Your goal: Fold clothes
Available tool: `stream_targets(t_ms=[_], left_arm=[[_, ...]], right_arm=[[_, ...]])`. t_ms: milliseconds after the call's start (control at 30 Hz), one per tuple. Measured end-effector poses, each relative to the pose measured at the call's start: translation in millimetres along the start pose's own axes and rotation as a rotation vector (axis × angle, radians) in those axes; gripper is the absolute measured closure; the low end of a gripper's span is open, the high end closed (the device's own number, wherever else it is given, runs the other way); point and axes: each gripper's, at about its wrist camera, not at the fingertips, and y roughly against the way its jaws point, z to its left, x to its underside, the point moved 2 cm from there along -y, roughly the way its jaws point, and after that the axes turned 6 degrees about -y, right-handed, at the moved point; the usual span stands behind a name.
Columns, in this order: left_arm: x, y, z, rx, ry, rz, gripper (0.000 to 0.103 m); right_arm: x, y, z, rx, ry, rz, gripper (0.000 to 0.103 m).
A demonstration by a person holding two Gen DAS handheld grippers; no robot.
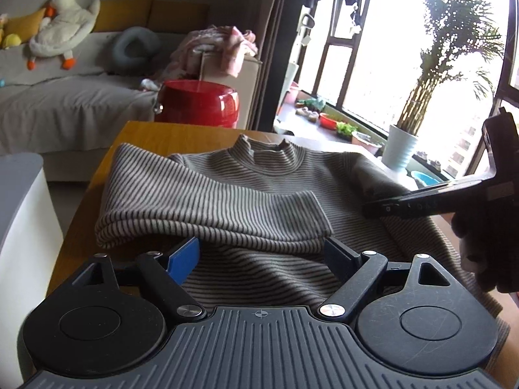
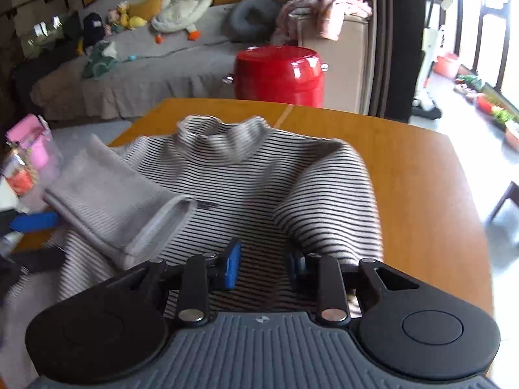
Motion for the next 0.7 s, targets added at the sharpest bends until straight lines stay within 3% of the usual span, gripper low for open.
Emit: stream_targets(t_ms=[33,167,267,300,333,400,467,500,567,633,700], left_arm=[[-2,-3,5,-0.014,0.002,0.006,0.016],[-10,0,22,-0.05,0.013,-0.003,0.018],[-17,11,30,-0.123,-0.034,-0.017,0.017],[-18,11,32,-0.145,-0.046,-0.012,0.017],[-20,10,34,-0.157,-0.051,-0.005,0.017],[-22,6,36,-0.165,-0.061,0.021,0.016],[-21,2,36,-0.173,-0.076,0.039,0.016],[-20,0,35,-0.175,-0.084,0.047,0.016],[-19,-3,33,-0.178,-0.1,0.061,0.016],[-21,-9,29,-0.173,-0.114,0.069,0.015],[-25,-17,25,-0.169,-0.129,0.067,0.014]], right_arm=[[2,-2,-10,0.053,0.011,-0.009,0.103],[0,9,-36,0.058,-0.097,-0.028,0.099],[-4,18,-31,-0.143,-0.234,-0.017,0.095],[-5,15,-25,-0.213,-0.278,0.001,0.089],[-6,8,-18,-0.264,-0.312,0.022,0.079],[-7,-4,-5,-0.366,-0.381,0.064,0.069],[-7,-21,8,-0.404,-0.416,0.105,0.069],[-8,-27,14,-0.406,-0.417,0.106,0.069],[-20,-22,24,-0.413,-0.375,0.073,0.1],[-44,-1,30,-0.414,-0.319,-0.018,0.1],[-75,38,29,-0.394,-0.245,-0.185,0.1]])
